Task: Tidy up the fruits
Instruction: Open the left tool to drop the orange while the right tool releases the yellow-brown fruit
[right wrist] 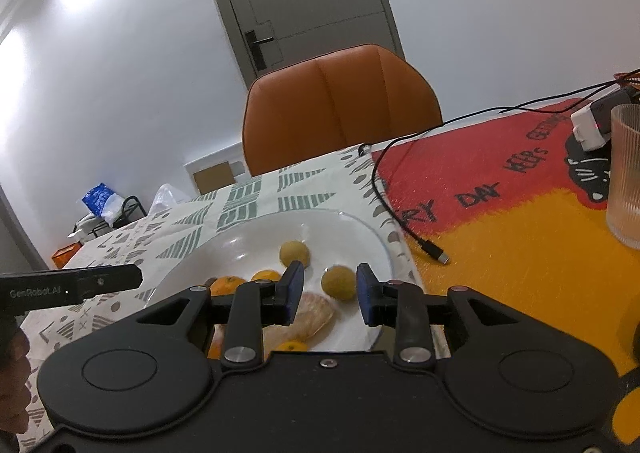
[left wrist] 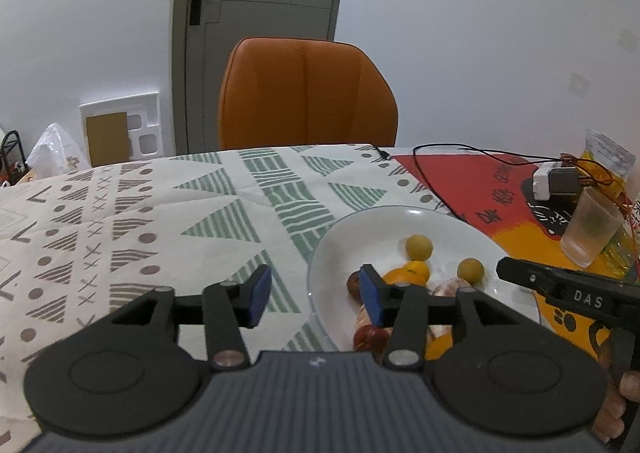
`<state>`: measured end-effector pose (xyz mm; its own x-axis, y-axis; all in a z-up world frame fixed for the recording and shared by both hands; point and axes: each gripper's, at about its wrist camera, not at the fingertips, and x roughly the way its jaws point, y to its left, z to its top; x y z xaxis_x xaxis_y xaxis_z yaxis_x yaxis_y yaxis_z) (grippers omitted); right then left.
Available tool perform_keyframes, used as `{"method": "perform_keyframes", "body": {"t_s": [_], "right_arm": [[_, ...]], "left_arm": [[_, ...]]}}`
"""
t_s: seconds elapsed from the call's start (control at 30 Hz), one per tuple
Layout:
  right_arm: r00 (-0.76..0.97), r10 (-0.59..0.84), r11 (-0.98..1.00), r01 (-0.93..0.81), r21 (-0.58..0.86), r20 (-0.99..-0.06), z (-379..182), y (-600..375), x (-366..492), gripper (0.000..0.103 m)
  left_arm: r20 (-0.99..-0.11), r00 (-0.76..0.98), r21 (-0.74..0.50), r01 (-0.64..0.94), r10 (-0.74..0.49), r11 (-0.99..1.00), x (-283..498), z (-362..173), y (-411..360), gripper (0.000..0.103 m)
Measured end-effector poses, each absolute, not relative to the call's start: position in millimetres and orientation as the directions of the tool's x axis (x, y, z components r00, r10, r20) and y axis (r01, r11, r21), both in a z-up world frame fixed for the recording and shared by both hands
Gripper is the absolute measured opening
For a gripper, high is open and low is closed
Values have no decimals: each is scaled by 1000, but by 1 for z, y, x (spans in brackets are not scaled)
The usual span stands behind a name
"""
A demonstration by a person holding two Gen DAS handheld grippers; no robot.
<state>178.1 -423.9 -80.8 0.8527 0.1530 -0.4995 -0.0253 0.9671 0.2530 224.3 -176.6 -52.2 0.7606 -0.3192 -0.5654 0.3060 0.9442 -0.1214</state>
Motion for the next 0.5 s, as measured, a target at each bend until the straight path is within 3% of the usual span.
{"method": "perform_keyframes", "body": {"t_s": [0.2,0.5], "right_arm": [[846,170,967,-46,249,-505,-79,-414,169,31],[846,191,966,-72,248,-498,-71,-396,158,38]], "left_arm": [[-566,765,-121,291,-306,949,216,-51,-166,57],[-547,796,-106,240,-258,965,200,-44,-144,79]]}}
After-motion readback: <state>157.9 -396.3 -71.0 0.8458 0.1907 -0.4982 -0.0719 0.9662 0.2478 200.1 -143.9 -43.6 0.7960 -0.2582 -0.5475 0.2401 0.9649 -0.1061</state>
